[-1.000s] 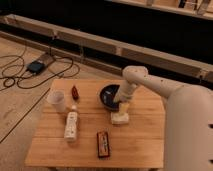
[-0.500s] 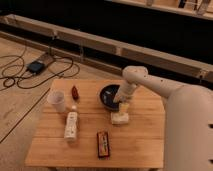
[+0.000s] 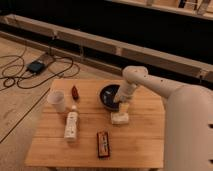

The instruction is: Place the pepper in the ceramic bowl

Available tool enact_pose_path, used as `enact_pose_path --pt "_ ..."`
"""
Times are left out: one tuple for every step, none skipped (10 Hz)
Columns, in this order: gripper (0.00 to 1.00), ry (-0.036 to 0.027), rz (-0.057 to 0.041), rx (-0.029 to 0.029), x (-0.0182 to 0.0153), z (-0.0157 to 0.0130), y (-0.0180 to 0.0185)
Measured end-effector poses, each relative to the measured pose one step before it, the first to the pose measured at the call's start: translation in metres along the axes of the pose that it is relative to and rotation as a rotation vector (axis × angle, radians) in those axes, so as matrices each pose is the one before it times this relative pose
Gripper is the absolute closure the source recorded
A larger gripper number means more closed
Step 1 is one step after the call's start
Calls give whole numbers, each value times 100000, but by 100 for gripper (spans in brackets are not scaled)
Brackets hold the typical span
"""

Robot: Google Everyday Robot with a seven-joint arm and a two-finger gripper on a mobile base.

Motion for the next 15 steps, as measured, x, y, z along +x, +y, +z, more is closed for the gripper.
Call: enact_pose_path --pt "33 -2 5 11 1 -6 -3" --pt "33 -4 -1 0 -2 -1 -1" --pt "33 3 -2 -6 1 4 1" --pt "33 -1 2 12 0 -6 -2" --pt "33 -2 2 -7 1 5 1" --pt "33 4 -4 -1 -1 -1 -1" --pt "33 5 -12 2 -4 -3 -2" --pt "33 24 -19 11 -6 -10 -7" --pt "33 781 -774 11 11 -169 97" --pt "33 1787 -2172 201 -96 -457 201" --pt "33 2742 -3932 229 -358 -638 262" --pt "33 2298 -4282 304 -739 -589 50" --pt "33 3908 -8747 643 -1824 -1086 -168" --pt "33 2375 -5417 338 -954 -649 -110" --pt "33 2140 -5735 146 -1037 -517 -177"
